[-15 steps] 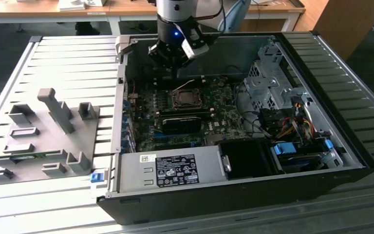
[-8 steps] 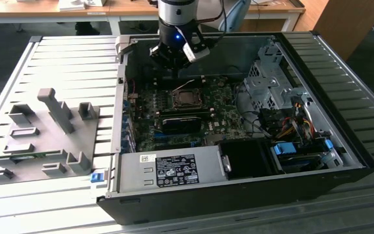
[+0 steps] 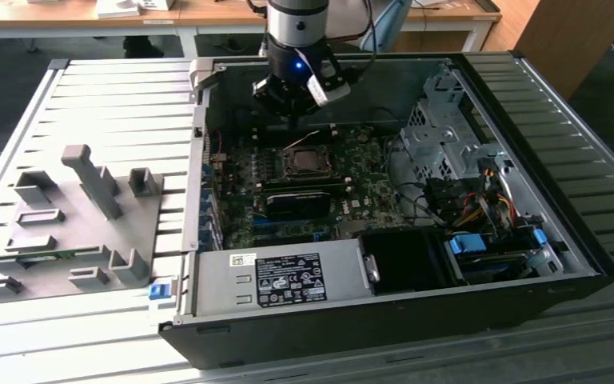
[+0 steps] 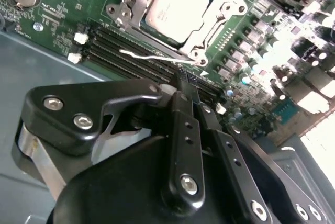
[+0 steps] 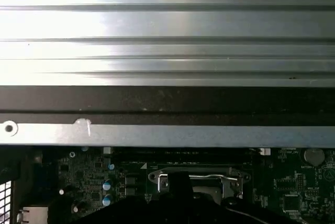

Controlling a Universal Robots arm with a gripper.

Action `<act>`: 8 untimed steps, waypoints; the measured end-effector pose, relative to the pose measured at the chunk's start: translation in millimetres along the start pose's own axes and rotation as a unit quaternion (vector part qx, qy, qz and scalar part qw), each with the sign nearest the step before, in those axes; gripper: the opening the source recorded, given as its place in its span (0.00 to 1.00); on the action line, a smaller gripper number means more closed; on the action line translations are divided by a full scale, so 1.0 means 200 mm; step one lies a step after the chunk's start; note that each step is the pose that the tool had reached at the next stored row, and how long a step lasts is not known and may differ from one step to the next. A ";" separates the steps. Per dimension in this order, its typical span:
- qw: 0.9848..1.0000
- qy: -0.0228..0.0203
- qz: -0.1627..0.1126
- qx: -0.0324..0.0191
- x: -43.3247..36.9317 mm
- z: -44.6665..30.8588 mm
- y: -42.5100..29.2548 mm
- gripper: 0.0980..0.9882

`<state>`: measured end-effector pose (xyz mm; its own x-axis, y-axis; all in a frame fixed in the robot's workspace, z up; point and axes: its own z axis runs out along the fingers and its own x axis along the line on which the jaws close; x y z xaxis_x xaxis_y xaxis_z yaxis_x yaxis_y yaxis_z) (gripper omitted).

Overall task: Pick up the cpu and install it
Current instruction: 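Install the first cpu locking lever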

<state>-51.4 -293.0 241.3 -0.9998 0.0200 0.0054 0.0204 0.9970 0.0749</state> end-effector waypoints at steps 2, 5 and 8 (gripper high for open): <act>1.000 0.000 0.000 0.000 -0.016 0.013 0.000 0.01; 1.000 0.000 -0.002 0.000 -0.036 0.035 0.001 0.01; 1.000 0.000 -0.002 0.000 -0.046 0.058 0.004 0.01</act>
<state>-42.3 -291.5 229.6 -0.9999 0.0156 0.0055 0.0159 0.9971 0.0748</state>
